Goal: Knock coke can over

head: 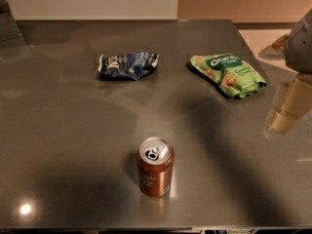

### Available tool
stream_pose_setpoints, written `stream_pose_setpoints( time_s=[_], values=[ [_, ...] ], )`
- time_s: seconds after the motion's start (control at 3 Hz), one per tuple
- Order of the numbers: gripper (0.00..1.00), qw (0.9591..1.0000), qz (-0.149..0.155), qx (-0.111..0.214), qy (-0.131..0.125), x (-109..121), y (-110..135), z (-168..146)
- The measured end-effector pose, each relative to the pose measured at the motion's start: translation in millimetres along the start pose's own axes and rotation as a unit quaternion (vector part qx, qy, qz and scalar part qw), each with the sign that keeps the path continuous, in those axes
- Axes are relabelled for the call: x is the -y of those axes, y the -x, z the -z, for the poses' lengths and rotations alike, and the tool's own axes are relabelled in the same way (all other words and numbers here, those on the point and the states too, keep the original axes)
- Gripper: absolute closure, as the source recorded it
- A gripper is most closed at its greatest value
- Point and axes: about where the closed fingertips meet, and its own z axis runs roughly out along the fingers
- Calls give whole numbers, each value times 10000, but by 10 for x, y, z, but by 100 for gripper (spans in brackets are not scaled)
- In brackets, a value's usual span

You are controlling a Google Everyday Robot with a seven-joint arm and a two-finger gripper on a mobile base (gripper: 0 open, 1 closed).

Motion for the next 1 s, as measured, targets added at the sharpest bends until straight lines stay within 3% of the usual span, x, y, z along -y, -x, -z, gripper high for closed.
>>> stream_pose_setpoints(
  time_s=[0.33,1.0],
  values=[
    [0,9979,278,485,337,-281,250,-117],
    [0,9844,860,1330,768,-824,769,-492]
  ],
)
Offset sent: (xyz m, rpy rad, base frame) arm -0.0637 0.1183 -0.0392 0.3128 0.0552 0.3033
